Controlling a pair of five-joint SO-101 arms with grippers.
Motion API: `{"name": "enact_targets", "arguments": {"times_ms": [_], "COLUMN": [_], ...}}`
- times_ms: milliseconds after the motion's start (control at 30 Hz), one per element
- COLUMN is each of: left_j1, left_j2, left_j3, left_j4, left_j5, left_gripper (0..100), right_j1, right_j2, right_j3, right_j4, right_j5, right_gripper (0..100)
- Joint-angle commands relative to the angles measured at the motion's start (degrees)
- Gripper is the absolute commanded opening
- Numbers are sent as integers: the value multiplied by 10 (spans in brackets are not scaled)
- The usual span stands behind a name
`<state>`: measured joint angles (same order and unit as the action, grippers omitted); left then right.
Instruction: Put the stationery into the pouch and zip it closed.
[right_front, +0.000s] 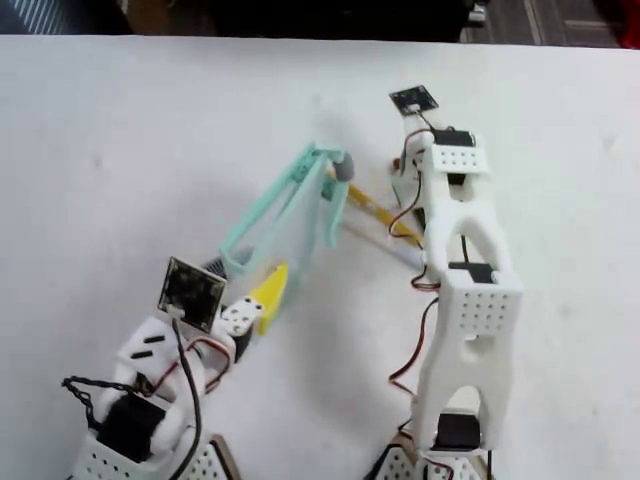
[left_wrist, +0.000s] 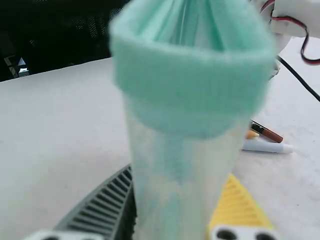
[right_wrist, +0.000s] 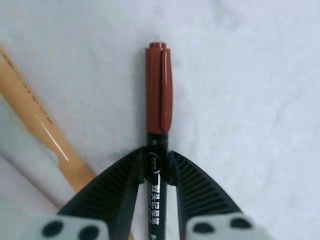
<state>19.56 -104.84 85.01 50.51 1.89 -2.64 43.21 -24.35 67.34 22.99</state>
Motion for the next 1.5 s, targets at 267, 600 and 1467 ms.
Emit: {"name": "enact_targets", "arguments": {"times_ms": [267, 600, 1467], "left_j1": [10, 11, 12], "left_j2": [1, 1, 1], "left_j3": [-9, -9, -5], "left_j4": [-1, 3, 11], "left_j5": [8, 38, 47], "left_gripper": [192, 151, 176], "right_j1": [-1, -1, -1], "right_j2": [1, 1, 1], "right_j3": [-3, -3, -4], "right_j4": [12, 12, 9], "right_j5": [2, 1, 1], "right_gripper": [17, 17, 17]}}
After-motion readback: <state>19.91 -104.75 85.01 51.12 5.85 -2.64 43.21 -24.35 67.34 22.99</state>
